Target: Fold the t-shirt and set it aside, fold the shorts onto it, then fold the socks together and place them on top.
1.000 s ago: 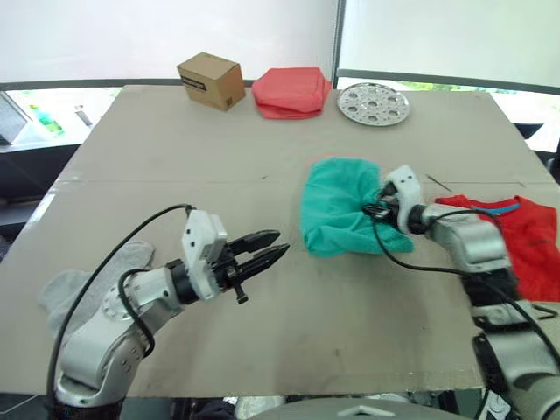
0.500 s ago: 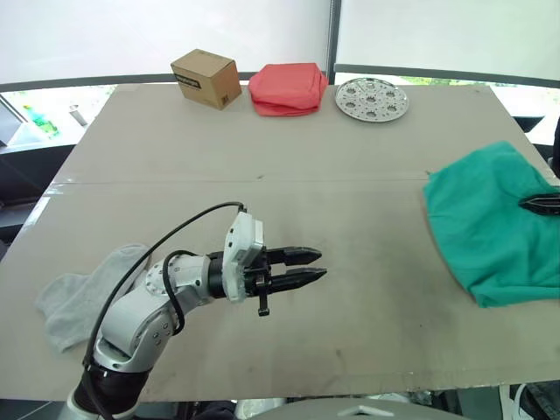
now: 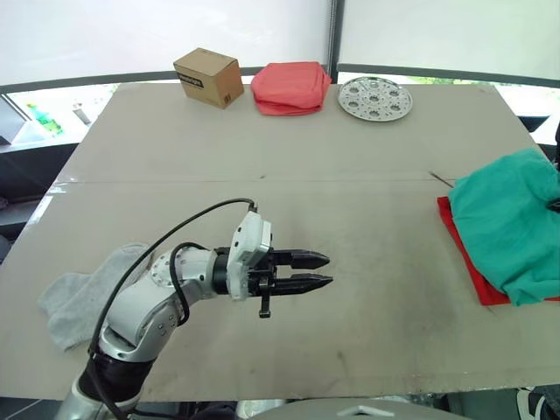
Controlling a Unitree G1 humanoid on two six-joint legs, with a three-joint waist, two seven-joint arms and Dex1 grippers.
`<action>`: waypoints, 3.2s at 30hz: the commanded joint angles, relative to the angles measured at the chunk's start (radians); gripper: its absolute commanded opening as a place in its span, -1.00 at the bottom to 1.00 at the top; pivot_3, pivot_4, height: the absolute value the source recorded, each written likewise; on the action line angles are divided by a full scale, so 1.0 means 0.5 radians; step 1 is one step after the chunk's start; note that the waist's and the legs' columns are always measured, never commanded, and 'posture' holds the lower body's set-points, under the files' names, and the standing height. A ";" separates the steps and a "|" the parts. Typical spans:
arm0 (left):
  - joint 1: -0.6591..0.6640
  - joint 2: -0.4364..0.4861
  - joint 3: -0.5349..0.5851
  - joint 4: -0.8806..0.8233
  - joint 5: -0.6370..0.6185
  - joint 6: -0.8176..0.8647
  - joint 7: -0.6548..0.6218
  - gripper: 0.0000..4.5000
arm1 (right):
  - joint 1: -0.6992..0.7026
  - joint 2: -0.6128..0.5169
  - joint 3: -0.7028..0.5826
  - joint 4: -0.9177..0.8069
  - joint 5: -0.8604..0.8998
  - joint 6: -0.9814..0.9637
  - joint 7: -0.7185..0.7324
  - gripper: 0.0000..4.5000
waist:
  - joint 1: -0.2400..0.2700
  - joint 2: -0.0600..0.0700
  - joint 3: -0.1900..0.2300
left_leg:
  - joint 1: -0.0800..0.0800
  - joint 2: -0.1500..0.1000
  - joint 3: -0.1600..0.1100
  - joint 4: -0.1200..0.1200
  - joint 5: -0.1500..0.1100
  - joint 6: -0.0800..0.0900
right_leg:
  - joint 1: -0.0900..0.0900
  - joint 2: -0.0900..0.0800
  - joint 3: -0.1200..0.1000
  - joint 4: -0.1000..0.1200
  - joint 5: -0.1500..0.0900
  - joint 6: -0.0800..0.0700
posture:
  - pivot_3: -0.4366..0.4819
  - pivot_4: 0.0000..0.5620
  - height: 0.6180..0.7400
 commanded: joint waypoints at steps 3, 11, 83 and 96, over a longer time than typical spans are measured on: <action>-0.001 -0.008 -0.023 -0.013 0.053 -0.094 -0.044 -0.31 | -0.279 0.169 0.283 0.426 -0.415 -0.321 -0.150 -0.78 | -0.004 0.000 0.000 | 0.001 -0.001 0.002 0.002 0.000 0.000 | 0.000 0.000 0.003 0.000 0.002 0.003 | -0.05 -0.47 1.00; -0.012 -0.042 -0.032 0.061 0.071 -0.119 -0.058 -0.31 | -0.191 0.139 0.129 0.630 -0.447 -0.638 -0.377 0.91 | 0.001 0.001 0.000 | 0.001 -0.001 0.003 0.002 0.006 -0.009 | 0.001 0.001 0.006 0.002 0.007 0.012 | -0.05 -0.47 1.00; 0.139 0.095 0.103 0.633 0.932 -0.321 0.282 -0.98 | 0.385 1.477 0.302 -1.792 0.519 -0.354 -0.568 1.00 | -0.003 -0.002 -0.023 | 0.001 0.000 0.002 0.003 -0.007 0.006 | -0.007 0.001 0.007 0.007 0.011 0.002 | -0.05 -0.47 1.00; 0.213 0.080 0.743 0.200 -0.012 0.500 0.341 0.72 | 0.375 1.524 0.426 -1.695 0.405 -0.456 -0.554 1.00 | -0.007 -0.008 -0.021 | 0.001 0.000 0.000 0.004 -0.007 0.006 | -0.007 0.000 0.008 0.006 0.011 0.014 | -0.05 -0.47 1.00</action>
